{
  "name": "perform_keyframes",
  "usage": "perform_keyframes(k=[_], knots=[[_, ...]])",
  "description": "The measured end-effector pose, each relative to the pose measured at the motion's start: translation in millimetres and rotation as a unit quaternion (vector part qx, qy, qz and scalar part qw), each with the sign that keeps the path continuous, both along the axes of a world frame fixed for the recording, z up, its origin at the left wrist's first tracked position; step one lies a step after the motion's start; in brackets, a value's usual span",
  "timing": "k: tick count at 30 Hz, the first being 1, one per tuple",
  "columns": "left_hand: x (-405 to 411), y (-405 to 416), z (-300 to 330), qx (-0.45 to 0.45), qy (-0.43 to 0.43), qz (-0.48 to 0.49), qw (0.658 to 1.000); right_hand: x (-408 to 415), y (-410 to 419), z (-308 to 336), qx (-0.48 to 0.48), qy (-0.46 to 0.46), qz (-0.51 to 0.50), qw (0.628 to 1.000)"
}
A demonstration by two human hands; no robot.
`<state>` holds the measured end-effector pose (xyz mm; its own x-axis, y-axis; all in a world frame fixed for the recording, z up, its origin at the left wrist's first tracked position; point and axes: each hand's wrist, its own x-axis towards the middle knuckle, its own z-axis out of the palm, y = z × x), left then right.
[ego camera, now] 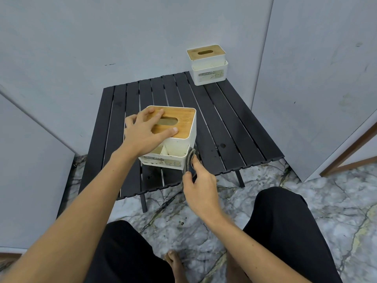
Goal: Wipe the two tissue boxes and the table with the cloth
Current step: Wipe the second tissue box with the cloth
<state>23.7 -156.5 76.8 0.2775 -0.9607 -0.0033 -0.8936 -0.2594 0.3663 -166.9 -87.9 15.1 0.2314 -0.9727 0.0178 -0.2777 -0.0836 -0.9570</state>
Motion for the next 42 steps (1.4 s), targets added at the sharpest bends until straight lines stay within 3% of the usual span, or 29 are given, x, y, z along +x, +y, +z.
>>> perform_keyframes(k=[5,11,18,21,28,33,36,39,42], knots=[[0.8,0.4,-1.8,-0.007,-0.004,-0.001,1.0,6.1,-4.5,3.9,-0.037,-0.017,-0.038,0.998],[-0.5,1.0,-2.2,-0.013,0.004,0.003,1.0,-0.2,-15.5,-1.5,0.026,-0.018,-0.025,0.999],[-3.9,2.0,-5.4,-0.027,-0.001,0.017,0.999,-1.3,-2.0,0.0,-0.009,-0.035,-0.025,0.999],[-8.6,1.2,-6.4,-0.048,-0.009,0.051,0.997,-0.4,-14.0,1.1,-0.038,-0.04,-0.043,0.998],[-26.9,0.4,-1.9,-0.044,-0.05,0.118,0.991,-3.6,-24.7,-9.4,0.015,-0.02,-0.073,0.997],[-26.9,-6.8,15.5,0.033,-0.099,0.111,0.988,0.7,-12.7,-7.6,0.013,-0.013,-0.078,0.997],[-21.2,-17.8,20.7,-0.016,-0.136,0.08,0.987,4.3,-10.2,-2.1,-0.016,-0.005,-0.067,0.998],[-13.4,-26.5,10.3,-0.028,-0.088,0.006,0.996,9.3,-19.9,-3.4,-0.05,-0.002,-0.066,0.997],[-8.3,-29.0,-3.1,0.004,-0.097,-0.03,0.995,12.9,-33.2,-6.4,-0.048,-0.003,-0.057,0.997]])
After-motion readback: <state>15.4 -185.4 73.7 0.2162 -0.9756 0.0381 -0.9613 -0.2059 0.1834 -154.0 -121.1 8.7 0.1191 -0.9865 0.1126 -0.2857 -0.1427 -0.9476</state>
